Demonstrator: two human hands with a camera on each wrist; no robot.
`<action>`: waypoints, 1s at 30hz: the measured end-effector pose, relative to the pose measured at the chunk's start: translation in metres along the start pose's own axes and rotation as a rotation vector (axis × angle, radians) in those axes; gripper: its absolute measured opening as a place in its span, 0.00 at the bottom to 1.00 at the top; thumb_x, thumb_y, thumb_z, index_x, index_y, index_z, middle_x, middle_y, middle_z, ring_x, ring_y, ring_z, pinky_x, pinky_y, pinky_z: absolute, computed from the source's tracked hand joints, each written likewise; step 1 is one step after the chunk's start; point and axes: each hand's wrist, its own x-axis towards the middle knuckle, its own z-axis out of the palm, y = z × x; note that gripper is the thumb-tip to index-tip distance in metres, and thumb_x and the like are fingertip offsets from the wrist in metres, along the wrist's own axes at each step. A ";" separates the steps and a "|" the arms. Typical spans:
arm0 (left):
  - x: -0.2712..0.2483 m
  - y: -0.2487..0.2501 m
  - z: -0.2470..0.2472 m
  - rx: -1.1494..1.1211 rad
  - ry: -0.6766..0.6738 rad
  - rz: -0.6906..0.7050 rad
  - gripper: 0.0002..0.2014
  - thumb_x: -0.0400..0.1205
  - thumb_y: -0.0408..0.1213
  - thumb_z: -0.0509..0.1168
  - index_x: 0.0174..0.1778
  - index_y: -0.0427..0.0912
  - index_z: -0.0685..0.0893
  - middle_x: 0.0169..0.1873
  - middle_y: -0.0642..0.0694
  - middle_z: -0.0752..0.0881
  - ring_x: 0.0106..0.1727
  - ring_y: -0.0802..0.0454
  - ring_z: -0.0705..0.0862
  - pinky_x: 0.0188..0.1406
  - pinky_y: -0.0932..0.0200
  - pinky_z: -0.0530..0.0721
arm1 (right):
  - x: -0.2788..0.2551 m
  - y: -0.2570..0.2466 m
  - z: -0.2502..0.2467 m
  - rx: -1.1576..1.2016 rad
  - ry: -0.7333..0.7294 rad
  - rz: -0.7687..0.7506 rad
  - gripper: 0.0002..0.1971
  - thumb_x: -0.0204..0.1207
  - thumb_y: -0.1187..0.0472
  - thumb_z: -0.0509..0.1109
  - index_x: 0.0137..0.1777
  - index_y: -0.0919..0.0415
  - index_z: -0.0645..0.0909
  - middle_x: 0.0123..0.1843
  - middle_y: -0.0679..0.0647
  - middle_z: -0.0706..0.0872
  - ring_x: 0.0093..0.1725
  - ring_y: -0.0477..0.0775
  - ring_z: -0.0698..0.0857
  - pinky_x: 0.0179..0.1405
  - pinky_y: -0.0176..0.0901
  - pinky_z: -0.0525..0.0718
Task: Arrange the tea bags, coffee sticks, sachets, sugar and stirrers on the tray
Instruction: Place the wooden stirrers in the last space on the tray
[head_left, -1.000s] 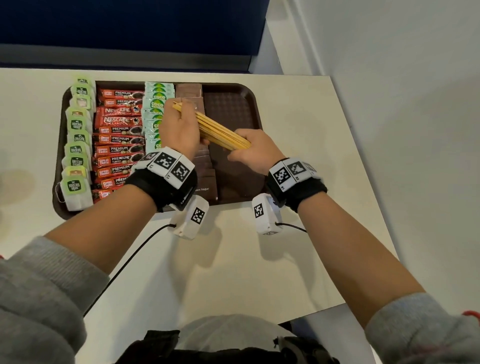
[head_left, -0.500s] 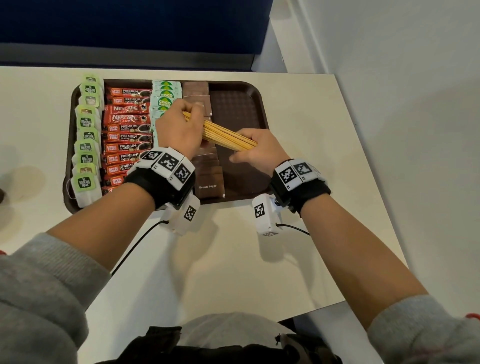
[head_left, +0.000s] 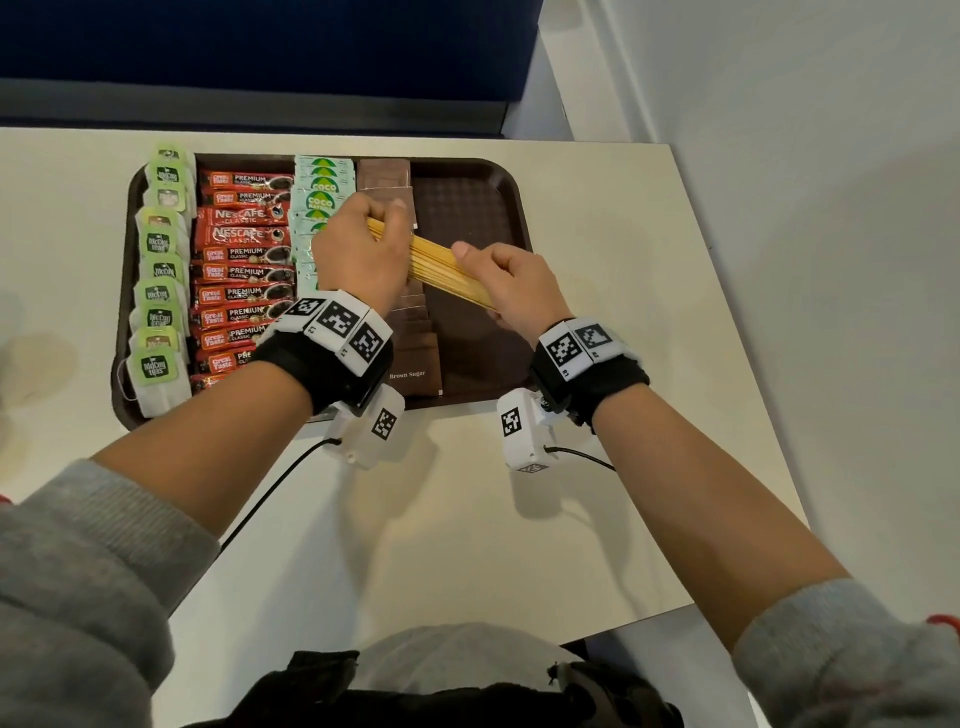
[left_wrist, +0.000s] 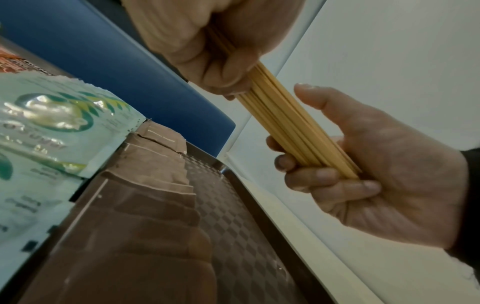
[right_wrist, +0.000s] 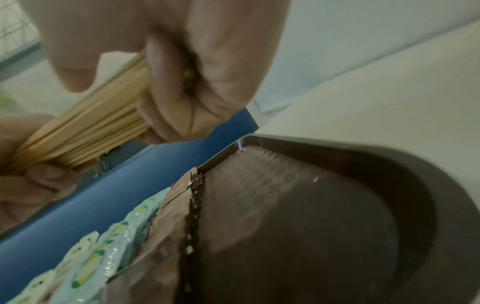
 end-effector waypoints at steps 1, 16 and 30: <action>0.002 0.000 0.000 0.017 -0.006 0.012 0.13 0.85 0.46 0.57 0.40 0.42 0.75 0.30 0.48 0.79 0.37 0.49 0.79 0.39 0.56 0.78 | 0.000 0.002 -0.003 -0.058 -0.057 -0.023 0.17 0.76 0.42 0.68 0.49 0.57 0.81 0.38 0.46 0.80 0.37 0.45 0.80 0.39 0.38 0.80; 0.011 0.015 0.021 0.011 -0.068 0.091 0.09 0.87 0.43 0.56 0.51 0.43 0.78 0.33 0.51 0.79 0.31 0.59 0.76 0.28 0.67 0.73 | 0.014 0.017 -0.009 -0.399 -0.211 -0.117 0.18 0.77 0.59 0.69 0.65 0.62 0.76 0.45 0.53 0.79 0.41 0.49 0.79 0.35 0.31 0.76; 0.027 0.027 0.059 0.396 -0.226 0.173 0.18 0.88 0.44 0.51 0.58 0.33 0.78 0.41 0.40 0.80 0.42 0.46 0.75 0.40 0.56 0.67 | 0.036 0.025 -0.016 -0.557 -0.350 -0.092 0.19 0.75 0.38 0.66 0.36 0.52 0.72 0.32 0.48 0.80 0.32 0.47 0.80 0.35 0.40 0.80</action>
